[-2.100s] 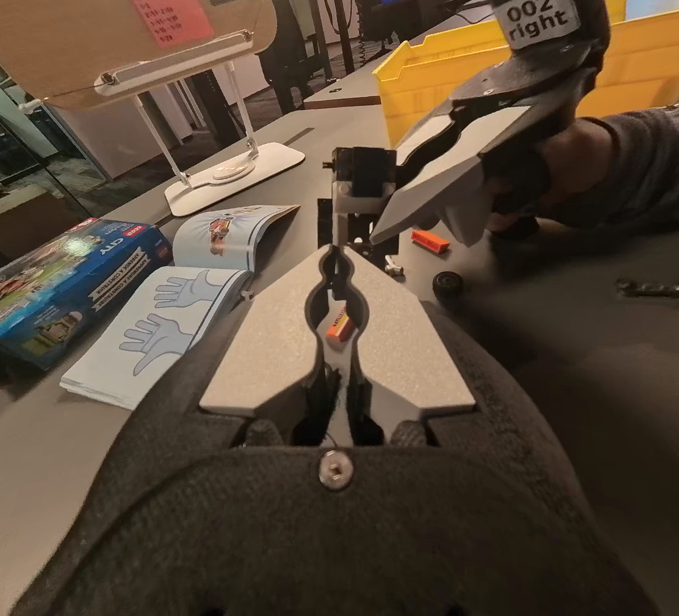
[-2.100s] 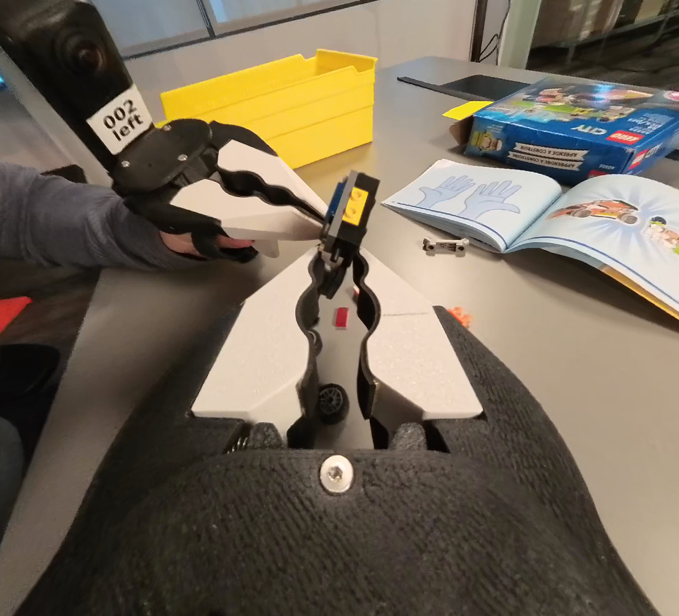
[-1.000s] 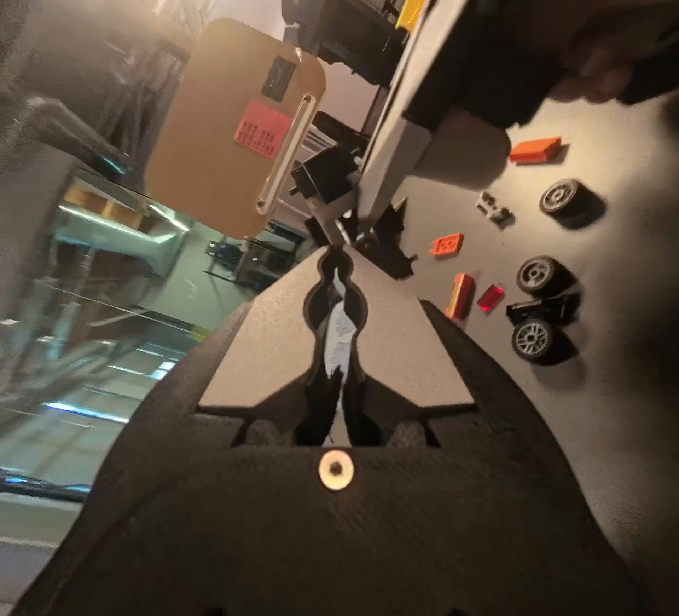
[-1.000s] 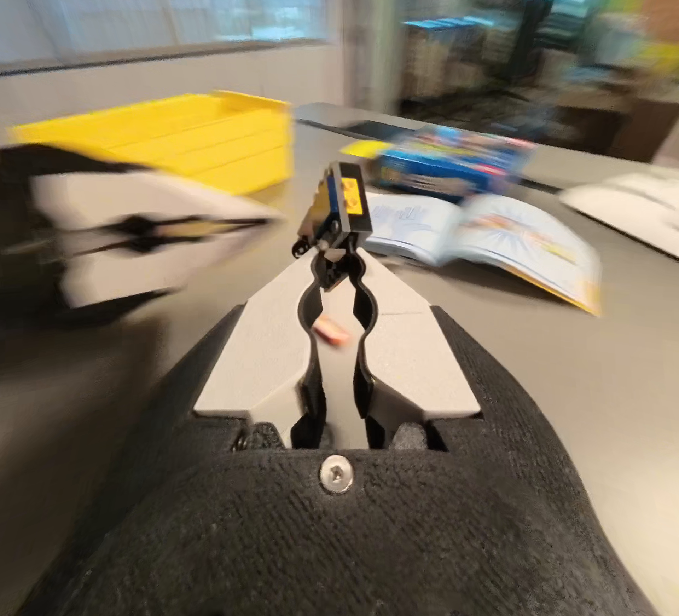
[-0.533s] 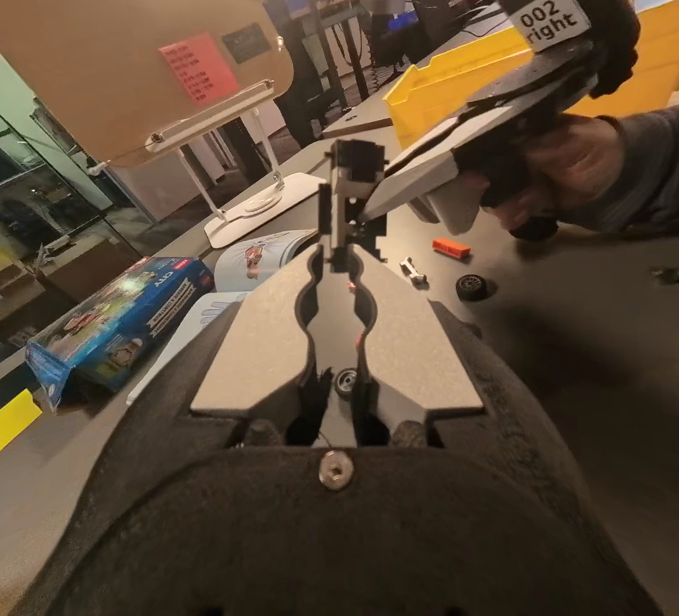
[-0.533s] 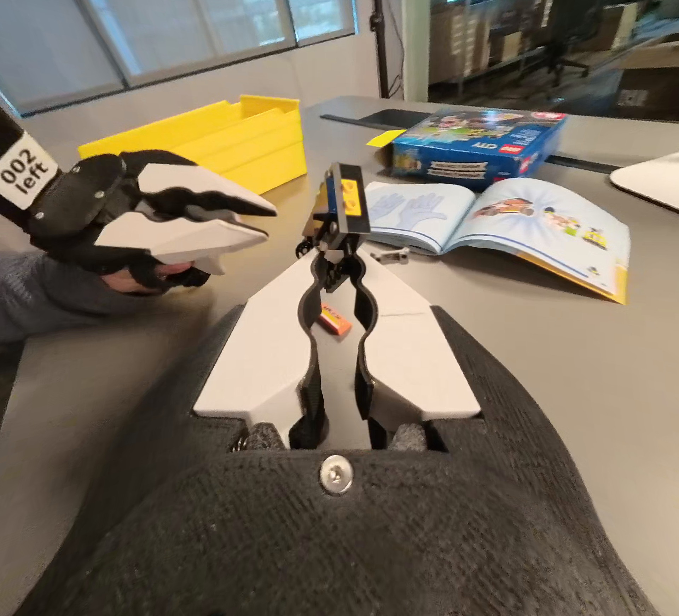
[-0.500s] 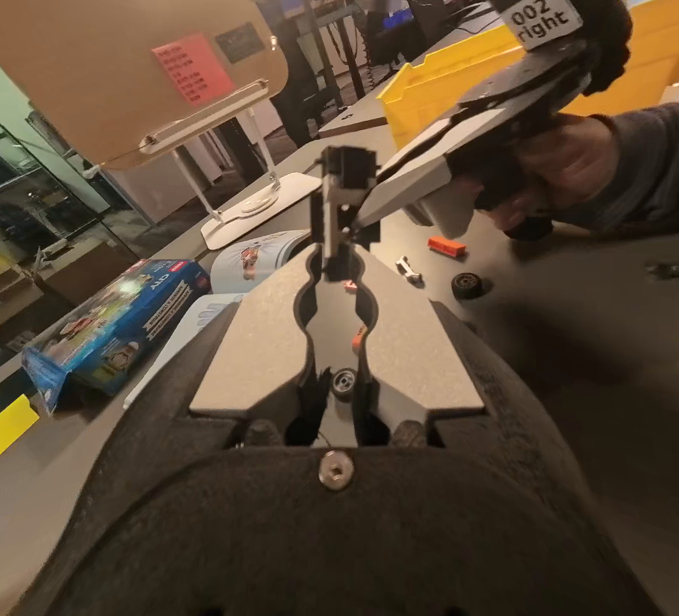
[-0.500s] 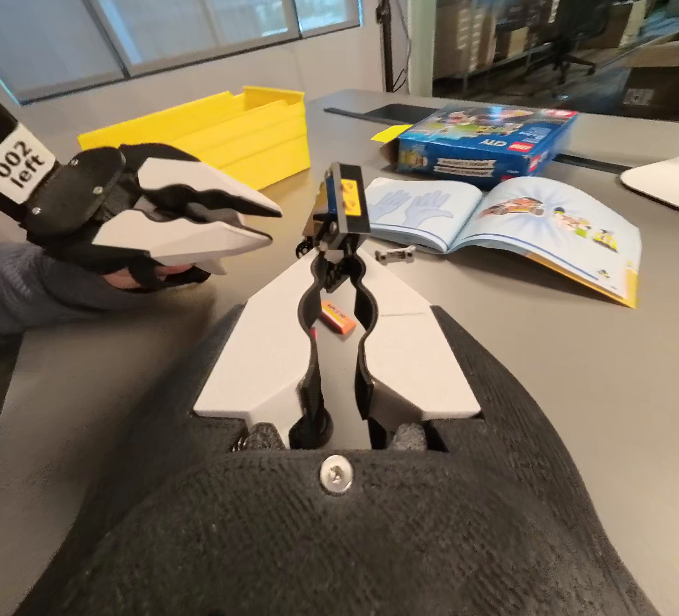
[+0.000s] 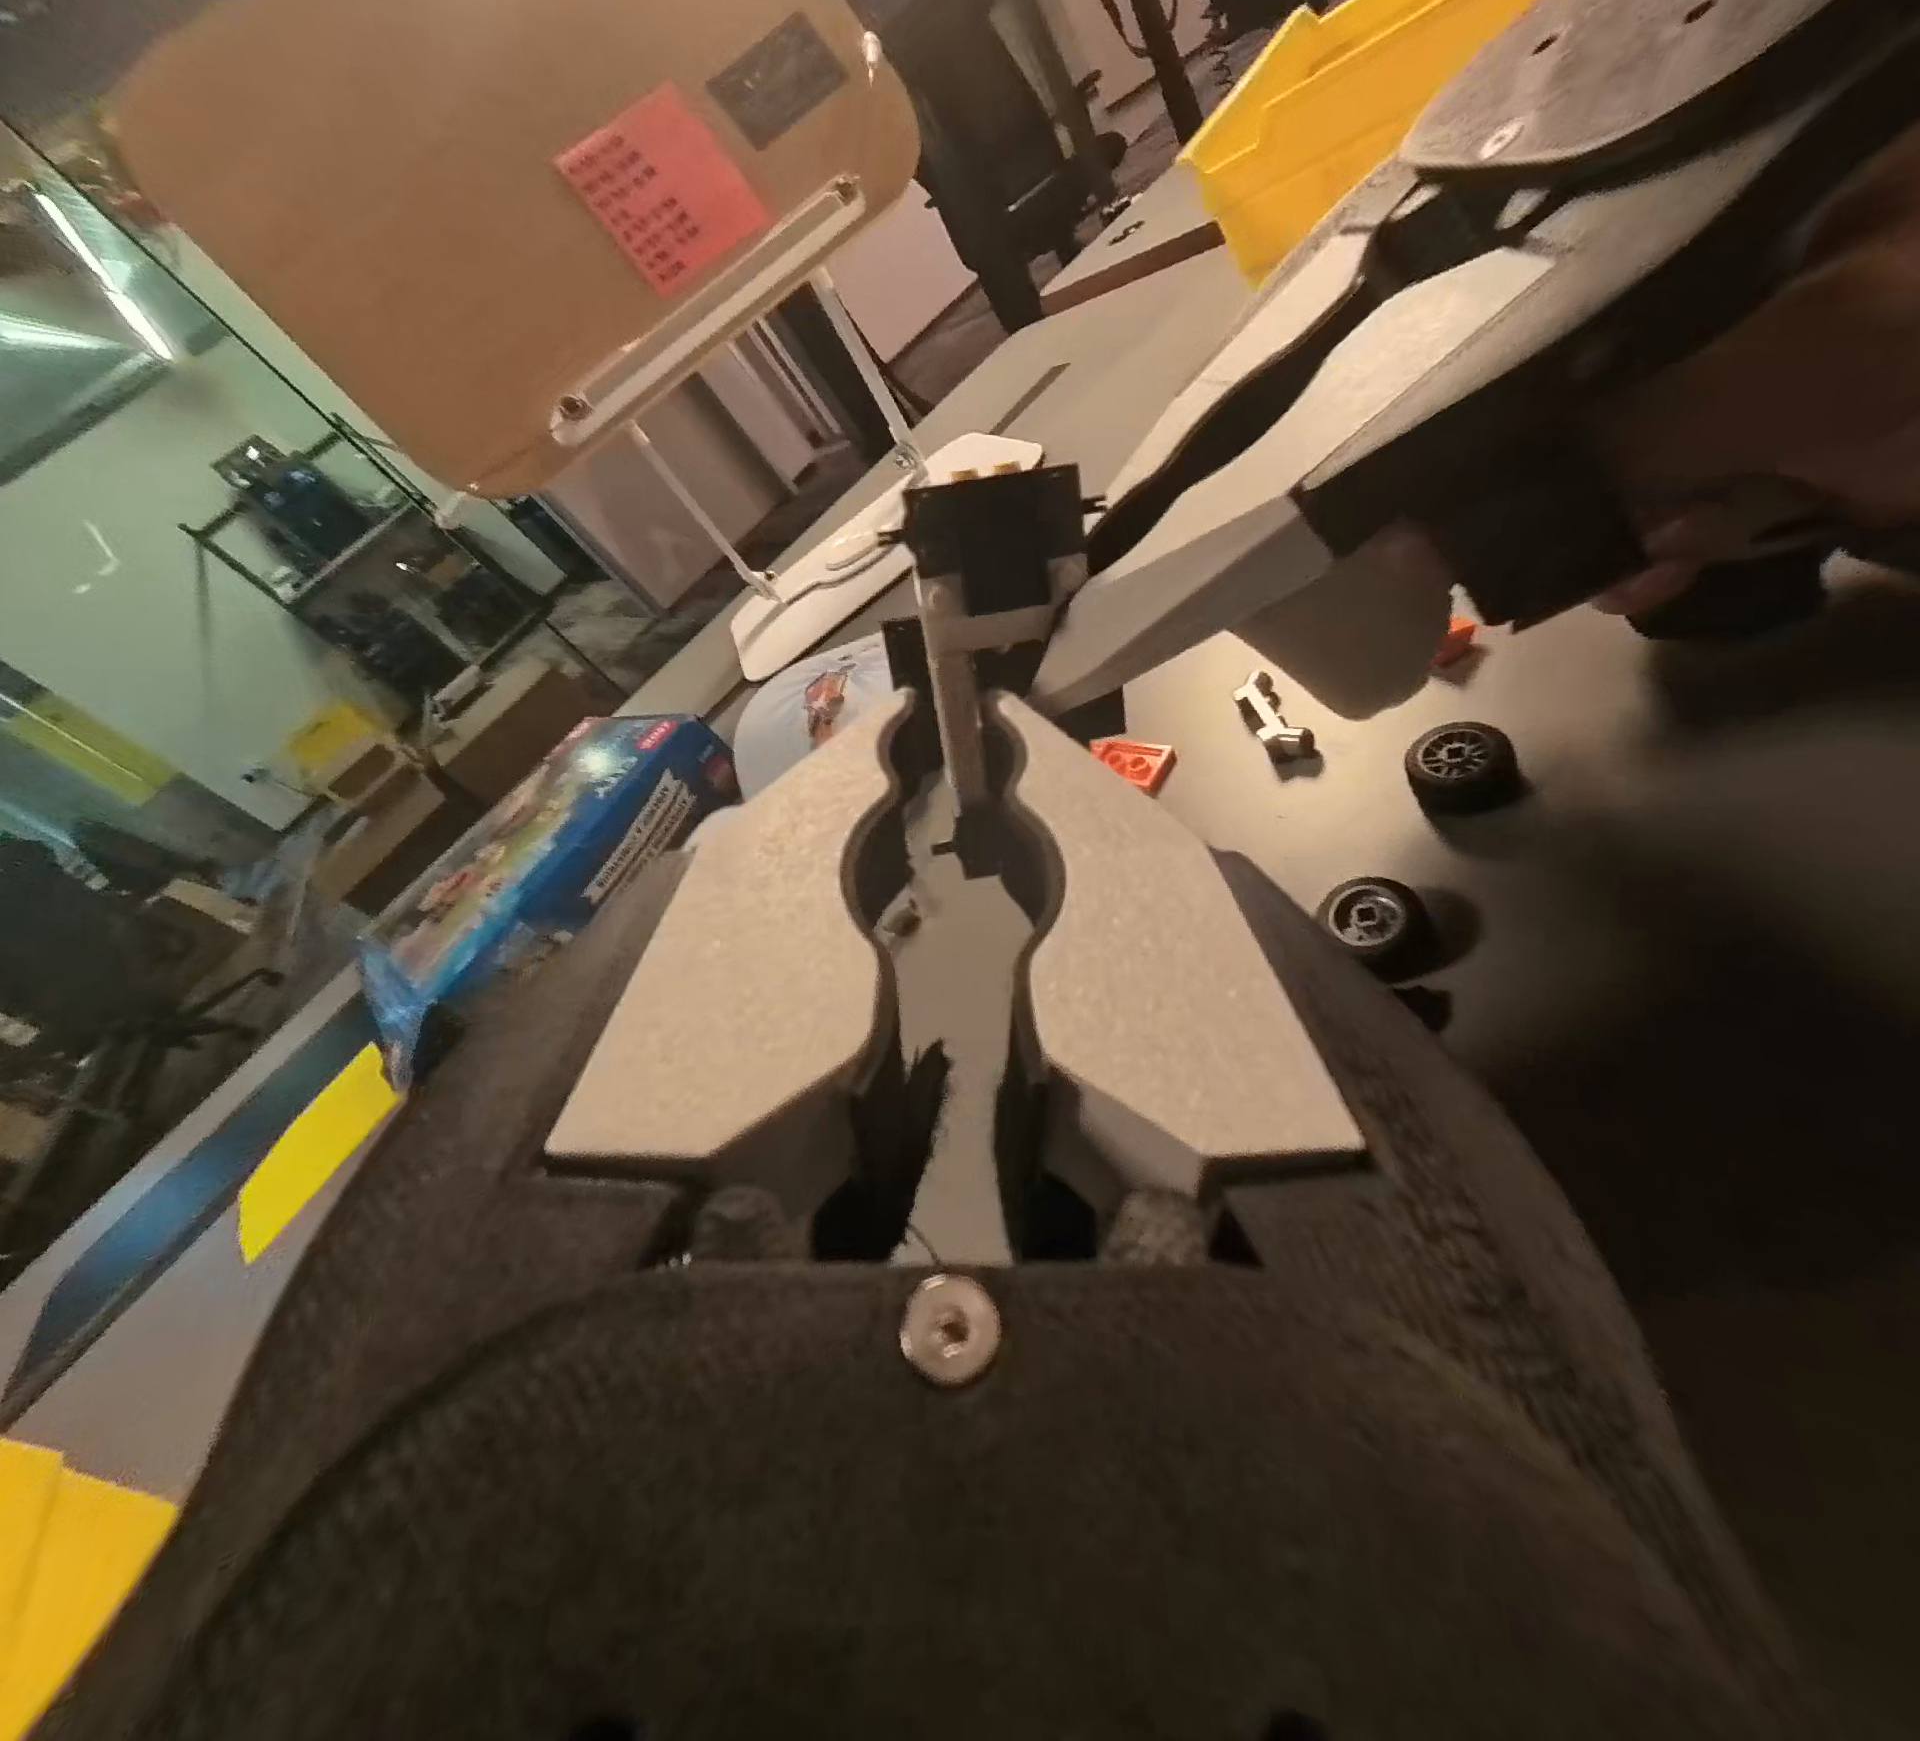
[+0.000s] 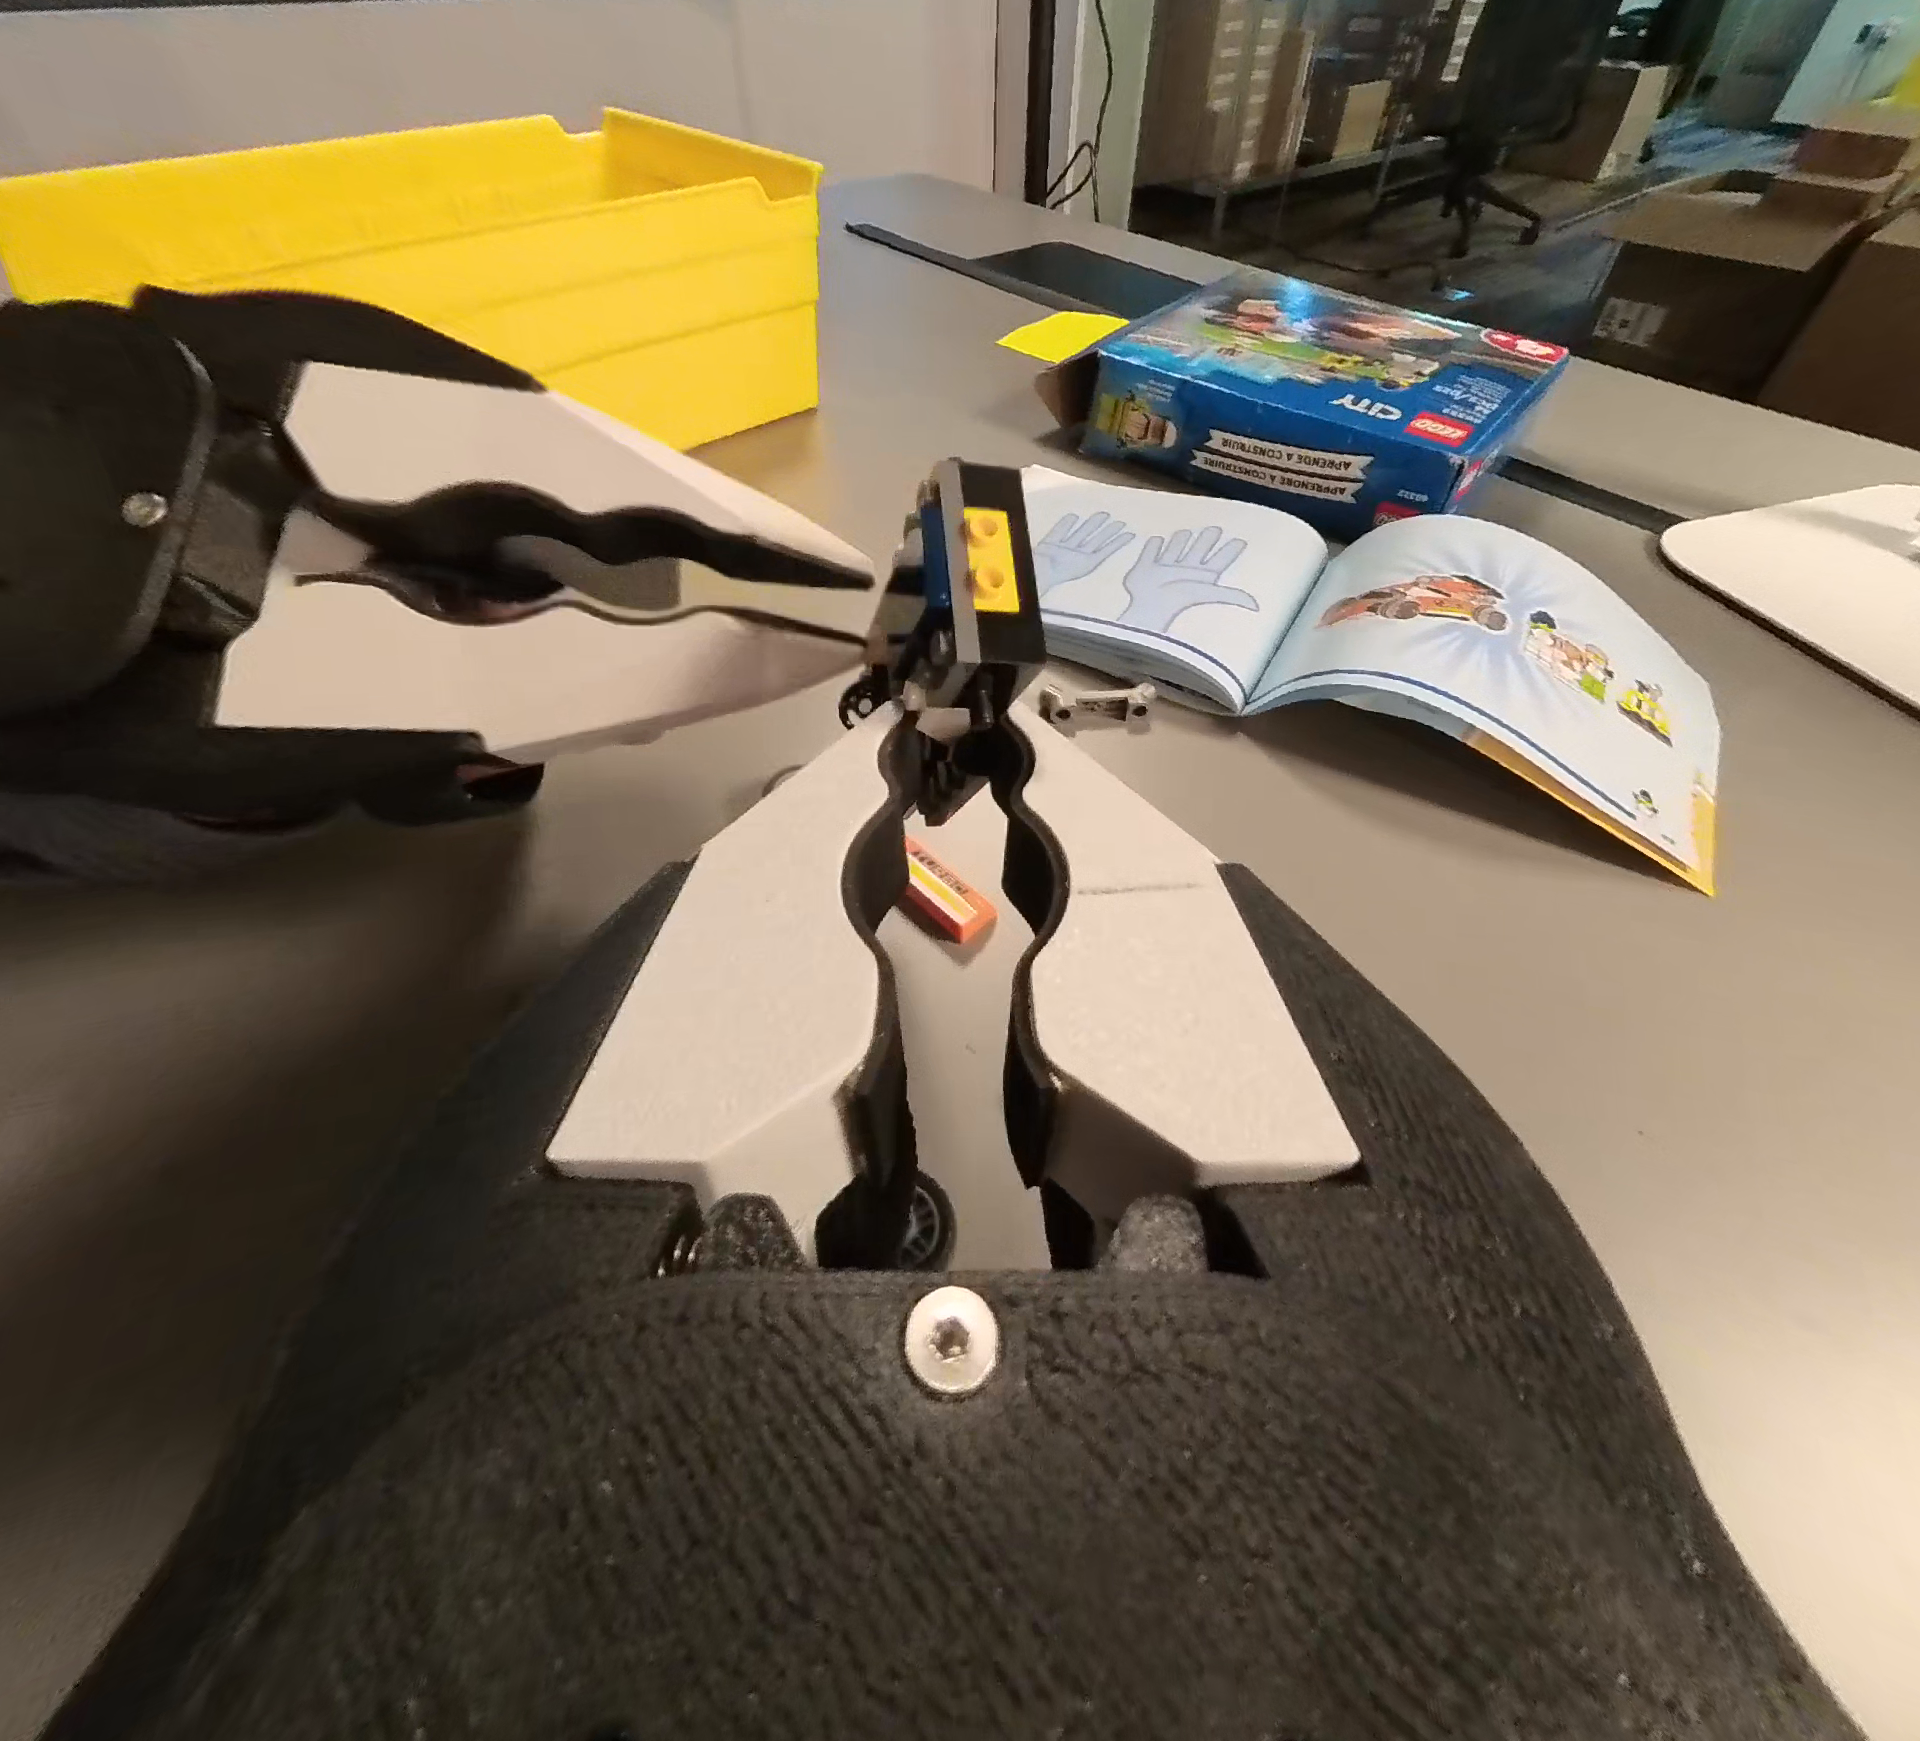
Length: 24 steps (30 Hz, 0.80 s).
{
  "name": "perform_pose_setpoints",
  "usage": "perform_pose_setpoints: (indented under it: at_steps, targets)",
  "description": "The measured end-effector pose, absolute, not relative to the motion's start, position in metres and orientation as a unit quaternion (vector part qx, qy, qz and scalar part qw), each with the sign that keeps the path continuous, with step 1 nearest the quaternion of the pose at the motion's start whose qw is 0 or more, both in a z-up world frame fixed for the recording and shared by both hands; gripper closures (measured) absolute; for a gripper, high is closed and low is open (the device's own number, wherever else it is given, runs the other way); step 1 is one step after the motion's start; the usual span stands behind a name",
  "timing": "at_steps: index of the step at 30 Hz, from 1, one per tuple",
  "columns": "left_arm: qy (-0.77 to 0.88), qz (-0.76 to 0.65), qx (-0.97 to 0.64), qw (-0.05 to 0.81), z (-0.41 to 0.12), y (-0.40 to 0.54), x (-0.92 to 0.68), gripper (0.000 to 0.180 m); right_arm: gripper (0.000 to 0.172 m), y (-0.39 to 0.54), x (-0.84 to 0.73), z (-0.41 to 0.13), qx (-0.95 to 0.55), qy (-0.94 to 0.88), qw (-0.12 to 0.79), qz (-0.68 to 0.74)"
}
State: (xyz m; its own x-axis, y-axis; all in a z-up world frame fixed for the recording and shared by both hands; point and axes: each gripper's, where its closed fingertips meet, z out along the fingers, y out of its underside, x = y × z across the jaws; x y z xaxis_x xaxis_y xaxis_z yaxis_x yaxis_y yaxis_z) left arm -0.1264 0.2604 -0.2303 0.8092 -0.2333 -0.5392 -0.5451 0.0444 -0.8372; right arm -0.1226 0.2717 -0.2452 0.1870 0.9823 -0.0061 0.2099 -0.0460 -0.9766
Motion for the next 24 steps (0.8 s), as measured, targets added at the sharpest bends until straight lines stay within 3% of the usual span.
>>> perform_pose_setpoints:
  at_steps: [12, 18, 21, 24]
  targets:
    - [0.29, 0.095, -0.697, 0.649, -0.226, 0.262, -0.126, 0.18, 0.162, 0.268, -0.12, -0.236, -0.57, -0.532, 0.533, 0.33]
    - [0.303, 0.158, -0.684, 0.644, -0.223, 0.265, -0.136, 0.18, 0.162, 0.275, -0.13, -0.232, -0.571, -0.524, 0.565, 0.283]
    - [0.321, 0.134, -0.684, 0.641, -0.231, 0.26, -0.129, 0.18, 0.162, 0.336, -0.099, -0.223, -0.635, -0.425, 0.608, 0.216]
    - [0.364, 0.16, -0.67, 0.627, -0.243, 0.256, -0.115, 0.18, 0.162, 0.36, -0.071, -0.225, -0.68, -0.326, 0.555, 0.351]
